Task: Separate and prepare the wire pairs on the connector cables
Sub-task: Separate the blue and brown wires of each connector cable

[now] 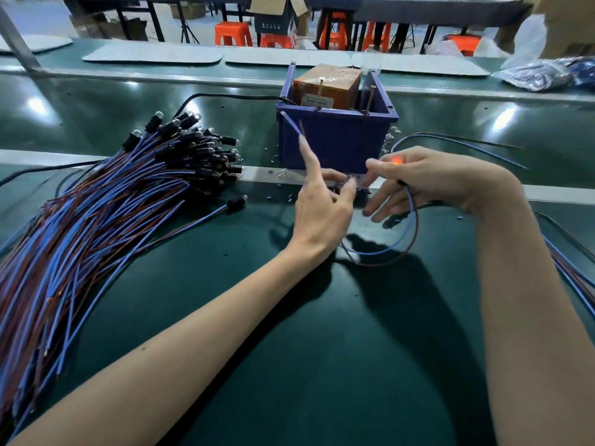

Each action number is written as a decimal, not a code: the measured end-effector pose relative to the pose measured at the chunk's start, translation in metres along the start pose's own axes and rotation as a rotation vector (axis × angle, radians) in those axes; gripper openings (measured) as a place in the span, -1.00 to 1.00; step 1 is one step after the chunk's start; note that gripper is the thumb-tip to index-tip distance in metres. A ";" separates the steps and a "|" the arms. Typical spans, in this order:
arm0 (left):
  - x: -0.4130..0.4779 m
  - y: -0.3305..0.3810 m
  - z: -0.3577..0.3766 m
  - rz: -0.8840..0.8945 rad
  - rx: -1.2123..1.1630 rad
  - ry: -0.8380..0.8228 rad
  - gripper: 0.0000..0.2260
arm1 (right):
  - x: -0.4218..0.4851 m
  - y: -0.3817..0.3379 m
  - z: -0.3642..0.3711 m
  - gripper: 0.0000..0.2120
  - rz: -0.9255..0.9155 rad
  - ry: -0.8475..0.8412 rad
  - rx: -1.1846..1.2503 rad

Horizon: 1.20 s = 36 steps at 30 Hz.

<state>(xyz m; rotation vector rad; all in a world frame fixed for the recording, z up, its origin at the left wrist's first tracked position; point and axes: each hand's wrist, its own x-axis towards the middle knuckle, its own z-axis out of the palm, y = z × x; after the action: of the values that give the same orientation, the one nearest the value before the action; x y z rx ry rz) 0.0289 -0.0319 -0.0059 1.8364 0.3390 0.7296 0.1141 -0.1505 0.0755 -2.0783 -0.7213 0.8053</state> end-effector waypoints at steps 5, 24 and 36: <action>-0.004 0.004 -0.004 0.117 0.533 -0.004 -0.45 | 0.007 0.007 -0.021 -0.47 0.047 0.474 -0.216; -0.043 0.083 -0.002 0.512 0.934 -0.695 -0.70 | -0.016 0.004 -0.044 -0.85 0.100 0.733 -0.407; -0.050 0.084 0.011 0.490 0.622 -0.771 -0.68 | -0.017 -0.006 -0.033 -0.63 -0.105 0.753 -0.467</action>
<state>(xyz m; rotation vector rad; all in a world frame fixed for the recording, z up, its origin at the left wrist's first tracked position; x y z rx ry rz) -0.0119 -0.0996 0.0522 2.6720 -0.4579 0.1707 0.1265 -0.1745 0.1013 -2.4764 -0.6081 -0.2556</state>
